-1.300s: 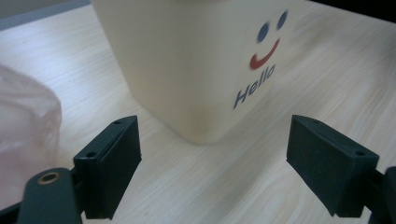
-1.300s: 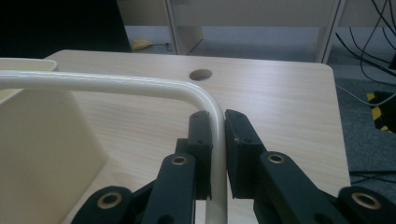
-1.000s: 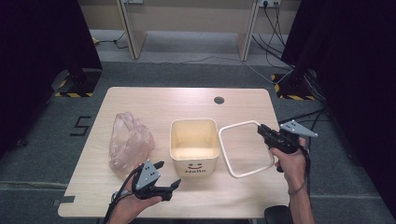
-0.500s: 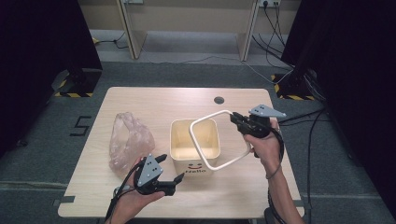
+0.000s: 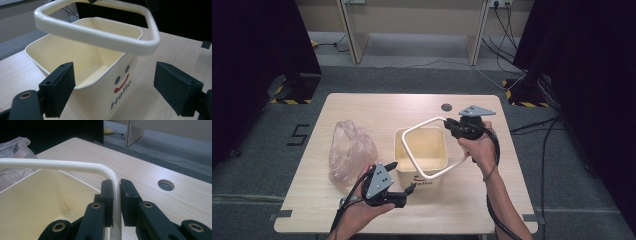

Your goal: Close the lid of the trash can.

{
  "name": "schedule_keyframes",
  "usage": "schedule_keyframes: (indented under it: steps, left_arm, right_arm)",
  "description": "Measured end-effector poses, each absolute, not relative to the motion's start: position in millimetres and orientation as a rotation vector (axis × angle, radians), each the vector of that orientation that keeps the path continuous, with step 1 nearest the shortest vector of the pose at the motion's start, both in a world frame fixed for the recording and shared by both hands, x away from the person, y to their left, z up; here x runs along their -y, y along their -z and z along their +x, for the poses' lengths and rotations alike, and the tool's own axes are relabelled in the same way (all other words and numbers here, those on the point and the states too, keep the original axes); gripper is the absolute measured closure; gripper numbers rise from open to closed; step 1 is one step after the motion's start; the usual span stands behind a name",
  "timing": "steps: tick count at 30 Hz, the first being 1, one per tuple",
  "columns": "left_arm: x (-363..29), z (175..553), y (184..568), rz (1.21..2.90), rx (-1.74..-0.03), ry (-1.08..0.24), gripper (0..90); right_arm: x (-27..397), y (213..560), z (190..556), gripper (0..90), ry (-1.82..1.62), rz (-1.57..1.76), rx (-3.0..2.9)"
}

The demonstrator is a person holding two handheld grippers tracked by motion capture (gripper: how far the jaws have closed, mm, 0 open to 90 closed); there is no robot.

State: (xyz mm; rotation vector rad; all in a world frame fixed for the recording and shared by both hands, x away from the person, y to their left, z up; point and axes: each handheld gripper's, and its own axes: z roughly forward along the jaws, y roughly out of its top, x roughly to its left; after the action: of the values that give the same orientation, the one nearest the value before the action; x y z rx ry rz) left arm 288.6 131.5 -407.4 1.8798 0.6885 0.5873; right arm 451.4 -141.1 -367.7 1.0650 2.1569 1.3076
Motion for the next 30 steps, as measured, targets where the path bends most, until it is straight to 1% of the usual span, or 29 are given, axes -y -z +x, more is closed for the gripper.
schedule_keyframes:
  steps: [9, 13, 16, 30]
  left_arm:
    - [-125, 286, 404, 1.876, -0.680, -0.619, 16.7]
    - [-123, 288, 403, 1.874, -0.677, -0.656, 16.7]
    - [-120, 289, 403, 1.871, -0.671, -0.655, 16.7]
    - [-121, 296, 406, 1.872, -0.724, -0.669, 15.9]
  right_arm:
    - [123, 368, 462, 81.6, -1.265, 1.093, -2.223]
    - [114, 369, 462, 81.6, -1.260, 1.091, -2.239]
    - [109, 369, 463, 81.5, -1.249, 1.097, -2.244]
    - [106, 375, 463, 81.4, -1.242, 1.133, -2.246]
